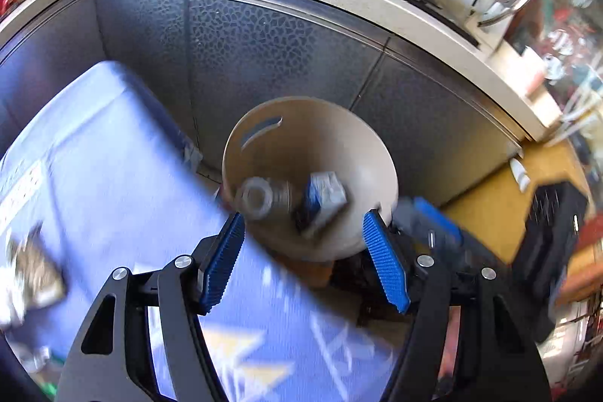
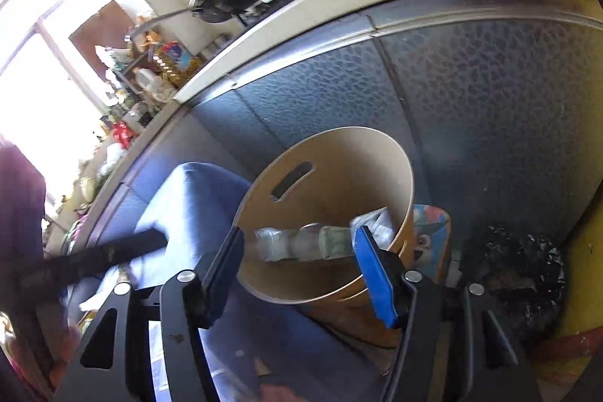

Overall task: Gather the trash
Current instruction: 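Grasp a green snack packet with the left tool while the right tool grasps a yellow wrapper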

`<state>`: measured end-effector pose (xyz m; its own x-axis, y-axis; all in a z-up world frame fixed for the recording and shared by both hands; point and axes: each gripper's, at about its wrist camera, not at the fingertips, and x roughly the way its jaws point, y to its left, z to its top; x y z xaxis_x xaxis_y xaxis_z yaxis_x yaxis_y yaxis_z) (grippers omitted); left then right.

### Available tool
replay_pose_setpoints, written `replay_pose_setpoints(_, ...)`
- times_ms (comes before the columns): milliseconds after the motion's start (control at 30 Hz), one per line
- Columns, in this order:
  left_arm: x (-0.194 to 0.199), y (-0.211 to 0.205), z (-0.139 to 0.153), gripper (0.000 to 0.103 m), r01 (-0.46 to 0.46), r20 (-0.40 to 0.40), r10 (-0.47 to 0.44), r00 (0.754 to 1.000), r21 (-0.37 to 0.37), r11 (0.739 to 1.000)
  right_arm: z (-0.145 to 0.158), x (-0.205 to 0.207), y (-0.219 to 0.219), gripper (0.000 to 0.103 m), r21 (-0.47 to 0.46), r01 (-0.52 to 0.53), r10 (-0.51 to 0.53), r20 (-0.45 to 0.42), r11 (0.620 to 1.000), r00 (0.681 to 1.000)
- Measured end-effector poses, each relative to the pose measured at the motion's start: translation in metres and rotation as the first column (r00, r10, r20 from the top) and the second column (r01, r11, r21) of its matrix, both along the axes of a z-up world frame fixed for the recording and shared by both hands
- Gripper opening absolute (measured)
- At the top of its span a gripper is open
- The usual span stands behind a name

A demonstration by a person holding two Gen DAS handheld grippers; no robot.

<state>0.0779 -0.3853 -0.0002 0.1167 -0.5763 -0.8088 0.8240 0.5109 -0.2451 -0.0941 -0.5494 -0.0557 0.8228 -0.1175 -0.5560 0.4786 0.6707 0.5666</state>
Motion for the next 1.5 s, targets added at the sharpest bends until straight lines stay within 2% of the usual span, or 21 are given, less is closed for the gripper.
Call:
replay_pose_setpoints(100, -0.020, 0.053, -0.001, 0.065, -0.018, 0.005, 0.018, 1.000, -0.012, 1.000, 0.010, 0.003, 0.017, 0.051, -0.014, -0.071, 0.072, 0.029, 0.997, 0.997)
replay_pose_setpoints(267, -0.037, 0.150, -0.010, 0.065, -0.112, -0.003, 0.112, 0.994, -0.008, 0.994, 0.016, 0.021, 0.063, 0.050, -0.029, -0.211, 0.212, 0.022, 0.977, 0.977)
replay_pose_setpoints(467, -0.042, 0.277, -0.023, 0.065, -0.301, -0.030, 0.301, 0.953, 0.015, 0.953, 0.013, 0.045, 0.128, 0.050, -0.009, -0.358, 0.358, 0.004, 0.934, 0.934)
replay_pose_setpoints(600, -0.036, 0.351, -0.024, 0.065, -0.428, -0.031, 0.428, 0.903, 0.011, 0.904, 0.020, 0.057, 0.176, 0.050, -0.014, -0.448, 0.448, 0.005, 0.894, 0.894)
replay_pose_setpoints(700, -0.026, 0.400, -0.025, 0.065, -0.531, -0.039, 0.530, 0.847, -0.003, 0.848, 0.027, 0.061, 0.211, 0.050, -0.015, -0.515, 0.516, 0.019, 0.857, 0.857)
replay_pose_setpoints(767, -0.019, 0.434, -0.028, 0.065, -0.603, -0.048, 0.602, 0.797, -0.010, 0.797, 0.030, 0.062, 0.234, 0.050, -0.017, -0.557, 0.558, 0.023, 0.830, 0.830)
replay_pose_setpoints(867, -0.009, 0.465, -0.032, 0.071, -0.671, -0.041, 0.670, 0.742, -0.016, 0.742, 0.034, 0.059, 0.267, 0.049, -0.026, -0.611, 0.612, 0.027, 0.791, 0.790)
replay_pose_setpoints(933, -0.007, 0.474, -0.036, 0.075, -0.688, -0.036, 0.687, 0.726, -0.010, 0.726, 0.033, 0.059, 0.286, 0.048, -0.018, -0.647, 0.647, 0.024, 0.762, 0.762)
replay_pose_setpoints(1000, 0.001, 0.486, -0.044, 0.077, -0.697, -0.084, 0.693, 0.716, -0.015, 0.717, 0.029, 0.062, 0.307, 0.047, 0.004, -0.693, 0.692, 0.016, 0.721, 0.721)
replay_pose_setpoints(1067, 0.010, 0.495, -0.051, 0.077, -0.714, -0.161, 0.701, 0.695, -0.037, 0.699, 0.023, 0.064, 0.321, 0.047, 0.018, -0.720, 0.720, -0.004, 0.693, 0.693)
replay_pose_setpoints(1167, 0.023, 0.507, -0.057, 0.077, -0.732, -0.256, 0.695, 0.672, -0.095, 0.674, 0.013, 0.075, 0.331, 0.047, 0.065, -0.726, 0.729, -0.028, 0.685, 0.684)
replay_pose_setpoints(1233, 0.033, 0.511, -0.059, 0.077, -0.736, -0.263, 0.694, 0.671, -0.118, 0.667, 0.007, 0.083, 0.335, 0.047, 0.086, -0.721, 0.726, -0.044, 0.688, 0.687)
replay_pose_setpoints(1300, 0.043, 0.512, -0.060, 0.075, -0.733, -0.254, 0.693, 0.675, -0.119, 0.670, 0.004, 0.088, 0.338, 0.047, 0.098, -0.717, 0.723, -0.053, 0.690, 0.689)
replay_pose_setpoints(1333, 0.049, 0.509, -0.061, 0.068, -0.727, -0.260, 0.686, 0.680, -0.120, 0.676, 0.004, 0.090, 0.339, 0.047, 0.100, -0.715, 0.722, -0.055, 0.691, 0.690)
replay_pose_setpoints(1367, 0.051, 0.505, -0.062, 0.053, -0.720, -0.252, 0.680, 0.688, -0.122, 0.683, 0.004, 0.092, 0.340, 0.047, 0.097, -0.714, 0.720, -0.056, 0.693, 0.692)
replay_pose_setpoints(1400, 0.052, 0.499, -0.064, 0.041, -0.704, -0.256, 0.664, 0.703, -0.115, 0.701, 0.005, 0.094, 0.341, 0.047, 0.091, -0.712, 0.718, -0.057, 0.696, 0.694)
replay_pose_setpoints(1433, 0.053, 0.496, -0.067, 0.015, -0.687, -0.268, 0.645, 0.716, -0.105, 0.719, 0.005, 0.095, 0.343, 0.047, 0.085, -0.711, 0.716, -0.058, 0.698, 0.696)
replay_pose_setpoints(1467, 0.051, 0.489, -0.071, 0.008, -0.667, -0.287, 0.621, 0.729, -0.095, 0.739, 0.006, 0.097, 0.344, 0.047, 0.083, -0.709, 0.714, -0.056, 0.700, 0.698)
replay_pose_setpoints(1500, 0.046, 0.484, -0.073, 0.007, -0.657, -0.285, 0.612, 0.738, -0.097, 0.748, 0.006, 0.099, 0.344, 0.047, 0.086, -0.707, 0.712, -0.054, 0.702, 0.700)
